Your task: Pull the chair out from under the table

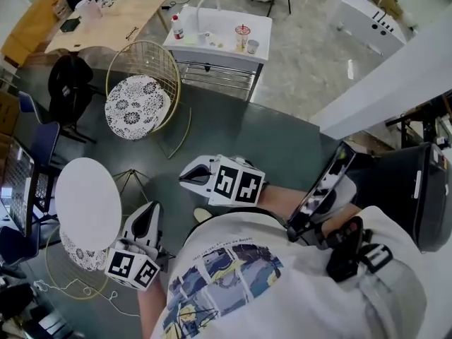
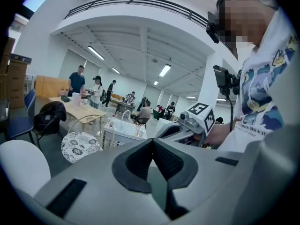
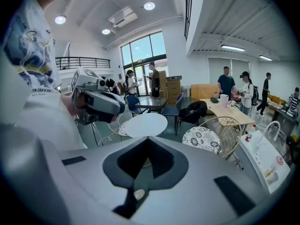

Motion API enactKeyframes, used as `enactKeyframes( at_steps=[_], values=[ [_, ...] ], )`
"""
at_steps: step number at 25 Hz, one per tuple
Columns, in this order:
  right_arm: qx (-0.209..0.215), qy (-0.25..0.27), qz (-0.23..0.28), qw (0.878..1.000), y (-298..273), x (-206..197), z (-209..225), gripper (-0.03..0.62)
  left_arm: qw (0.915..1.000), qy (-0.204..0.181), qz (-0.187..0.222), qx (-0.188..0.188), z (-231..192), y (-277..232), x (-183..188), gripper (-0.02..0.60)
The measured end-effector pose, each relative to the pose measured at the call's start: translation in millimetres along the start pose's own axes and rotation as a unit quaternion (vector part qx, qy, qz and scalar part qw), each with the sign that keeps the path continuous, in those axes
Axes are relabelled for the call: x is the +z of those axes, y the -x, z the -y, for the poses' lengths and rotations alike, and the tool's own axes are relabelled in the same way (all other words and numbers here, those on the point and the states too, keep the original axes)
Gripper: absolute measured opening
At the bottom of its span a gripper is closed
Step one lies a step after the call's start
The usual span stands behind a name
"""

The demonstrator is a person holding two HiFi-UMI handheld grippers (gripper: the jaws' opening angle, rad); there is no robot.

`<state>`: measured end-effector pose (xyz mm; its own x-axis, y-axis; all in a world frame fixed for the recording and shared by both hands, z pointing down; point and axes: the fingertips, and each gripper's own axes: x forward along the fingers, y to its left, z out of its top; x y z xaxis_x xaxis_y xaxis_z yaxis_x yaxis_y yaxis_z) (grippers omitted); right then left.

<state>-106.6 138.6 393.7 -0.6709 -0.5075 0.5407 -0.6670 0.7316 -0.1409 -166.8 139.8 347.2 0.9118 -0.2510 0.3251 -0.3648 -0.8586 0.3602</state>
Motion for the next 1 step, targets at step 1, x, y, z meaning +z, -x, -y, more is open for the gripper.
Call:
enactKeyframes(
  at_steps=[1],
  values=[
    [0.002,-0.002,0.001,1.0,-8.5,6.5,-0.5,0.009,1.0,-0.001,-0.001,-0.001,-8.7,5.1,3.1,0.009]
  ],
)
